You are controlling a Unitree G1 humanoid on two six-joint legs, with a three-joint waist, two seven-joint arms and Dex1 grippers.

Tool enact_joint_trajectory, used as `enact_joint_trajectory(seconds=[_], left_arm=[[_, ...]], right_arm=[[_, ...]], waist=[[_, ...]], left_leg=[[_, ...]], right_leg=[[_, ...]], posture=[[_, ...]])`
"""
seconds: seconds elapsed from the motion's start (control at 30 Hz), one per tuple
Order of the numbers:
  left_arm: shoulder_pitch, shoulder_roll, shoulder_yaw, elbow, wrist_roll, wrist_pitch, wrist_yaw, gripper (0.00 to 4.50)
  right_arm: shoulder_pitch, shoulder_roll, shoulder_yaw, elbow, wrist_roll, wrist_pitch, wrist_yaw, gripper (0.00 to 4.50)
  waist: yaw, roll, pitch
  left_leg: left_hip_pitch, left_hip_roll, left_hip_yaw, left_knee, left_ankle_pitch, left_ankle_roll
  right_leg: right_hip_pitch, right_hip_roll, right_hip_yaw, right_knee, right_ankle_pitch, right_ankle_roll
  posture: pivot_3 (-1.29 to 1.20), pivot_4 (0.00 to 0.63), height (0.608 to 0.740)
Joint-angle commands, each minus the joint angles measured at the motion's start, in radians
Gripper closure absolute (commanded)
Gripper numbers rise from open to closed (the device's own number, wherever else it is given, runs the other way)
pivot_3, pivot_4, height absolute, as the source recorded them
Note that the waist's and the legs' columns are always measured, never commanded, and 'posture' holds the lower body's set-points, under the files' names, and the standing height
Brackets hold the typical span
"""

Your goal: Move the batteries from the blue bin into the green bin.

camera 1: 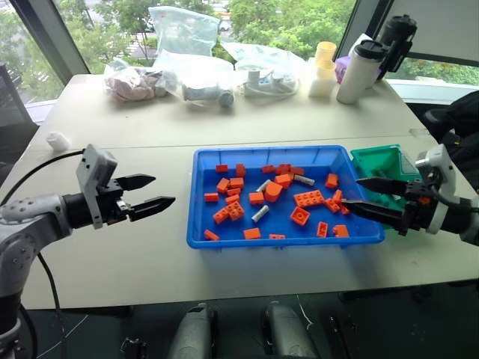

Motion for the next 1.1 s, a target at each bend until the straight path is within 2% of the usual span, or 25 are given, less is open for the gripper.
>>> enact_joint_trajectory(seconds=[0.03,0.63,0.77,0.9,1.03,1.1], left_arm=[[-0.004,0.014,0.034,-0.02,-0.014,-0.006,-0.003,0.0],[0.005,0.036,0.013,-0.021,0.011,-0.027,-0.027,0.0],[0.007,0.079,-0.019,0.003,0.061,-0.066,-0.077,0.0],[-0.078,0.173,-0.088,0.098,0.133,-0.133,-0.189,0.0],[-0.197,0.233,-0.178,0.15,0.157,-0.155,-0.317,0.0],[-0.243,0.225,-0.221,0.126,0.147,-0.15,-0.353,0.0]], right_arm=[[-0.004,0.003,-0.018,-0.024,0.012,-0.008,0.003,0.04],[-0.033,0.009,0.026,-0.009,-0.023,-0.027,-0.014,0.04],[-0.046,0.017,0.039,-0.014,-0.054,-0.031,-0.048,0.04],[-0.094,0.044,0.061,-0.034,-0.014,-0.002,-0.076,0.04],[-0.162,0.07,0.152,-0.056,-0.02,0.022,-0.096,0.04],[-0.226,0.099,0.259,-0.075,-0.048,0.041,-0.116,0.04]], waist=[[0.0,0.0,0.0],[0.0,0.0,0.0],[0.0,0.0,0.0],[-0.001,0.0,0.0],[-0.002,0.0,0.0],[-0.002,0.0,0.0]], left_leg=[[0.0,0.0,0.0,0.0,0.0,0.0],[0.0,0.0,0.0,0.0,0.0,0.0],[0.0,0.0,0.0,0.0,0.0,0.0],[0.0,0.0,0.0,0.0,0.0,0.0],[0.0,0.0,0.001,0.0,0.0,0.0],[0.0,0.0,0.001,-0.001,0.0,0.0]], right_leg=[[0.0,0.0,0.0,0.0,0.0,0.0],[0.0,0.0,0.0,0.0,0.0,0.0],[0.0,0.0,0.0,0.0,0.0,0.0],[0.0,0.001,0.0,0.0,0.0,0.0],[-0.001,0.001,0.0,0.0,0.0,0.0],[-0.001,0.001,0.0,0.0,0.0,0.0]], posture=[[0.0,0.15,0.74],[0.0,0.15,0.74],[0.0,0.15,0.74],[0.0,0.15,0.74],[0.0,0.15,0.74],[0.0,0.15,0.74]])
